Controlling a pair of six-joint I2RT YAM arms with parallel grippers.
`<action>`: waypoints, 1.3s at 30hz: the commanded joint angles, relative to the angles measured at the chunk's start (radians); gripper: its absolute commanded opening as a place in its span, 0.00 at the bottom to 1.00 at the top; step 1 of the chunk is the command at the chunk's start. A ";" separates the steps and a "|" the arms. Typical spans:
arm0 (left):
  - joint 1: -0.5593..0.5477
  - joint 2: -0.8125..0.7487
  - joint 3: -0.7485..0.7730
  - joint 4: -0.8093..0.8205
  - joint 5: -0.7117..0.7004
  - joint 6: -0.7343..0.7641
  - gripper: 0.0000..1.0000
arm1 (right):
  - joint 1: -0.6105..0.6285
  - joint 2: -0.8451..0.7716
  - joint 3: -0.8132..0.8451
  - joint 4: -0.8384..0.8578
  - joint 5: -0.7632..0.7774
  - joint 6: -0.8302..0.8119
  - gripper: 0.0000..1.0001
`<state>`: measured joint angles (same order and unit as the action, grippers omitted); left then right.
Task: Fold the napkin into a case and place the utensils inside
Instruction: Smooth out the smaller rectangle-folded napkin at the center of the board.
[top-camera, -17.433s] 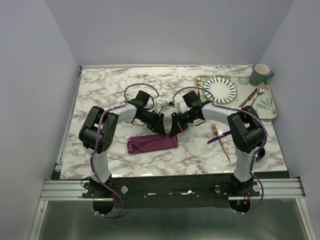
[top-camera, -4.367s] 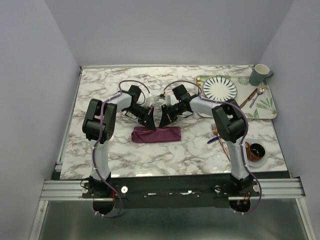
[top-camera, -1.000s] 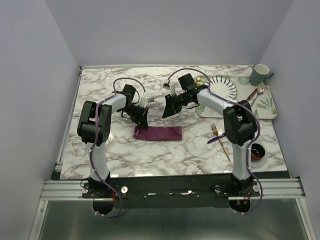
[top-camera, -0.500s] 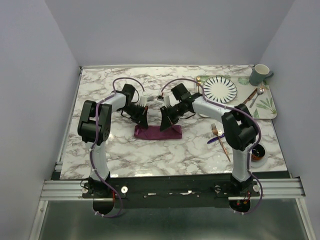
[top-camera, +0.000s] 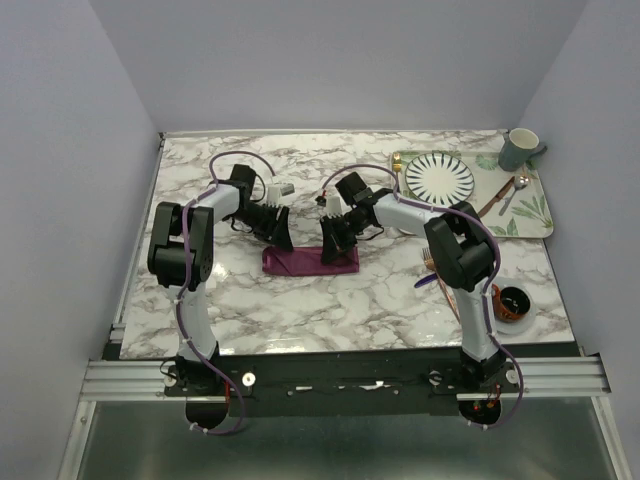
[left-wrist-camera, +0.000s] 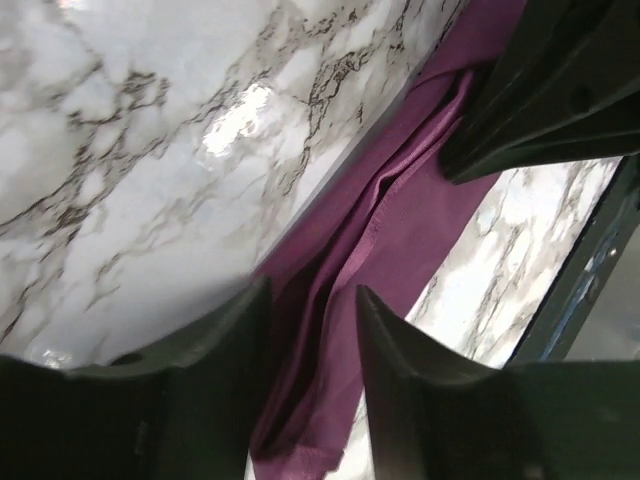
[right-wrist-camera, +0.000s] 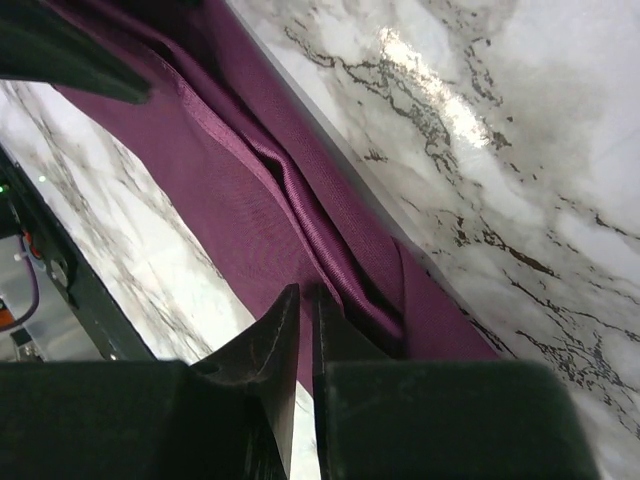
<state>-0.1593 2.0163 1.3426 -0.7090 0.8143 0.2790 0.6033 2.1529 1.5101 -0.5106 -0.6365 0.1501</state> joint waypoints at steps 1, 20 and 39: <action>0.073 -0.154 -0.029 0.114 0.114 -0.053 0.57 | 0.010 0.051 0.010 -0.020 0.110 0.022 0.17; 0.004 -0.191 -0.344 0.324 0.330 -0.452 0.69 | 0.010 0.081 0.039 -0.020 0.139 0.008 0.17; 0.044 0.015 -0.359 0.408 0.227 -0.511 0.48 | 0.058 -0.108 -0.076 0.081 -0.149 -0.012 0.22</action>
<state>-0.1234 1.9926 0.9871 -0.3336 1.1496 -0.2512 0.6228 2.1254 1.4853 -0.4797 -0.6765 0.1223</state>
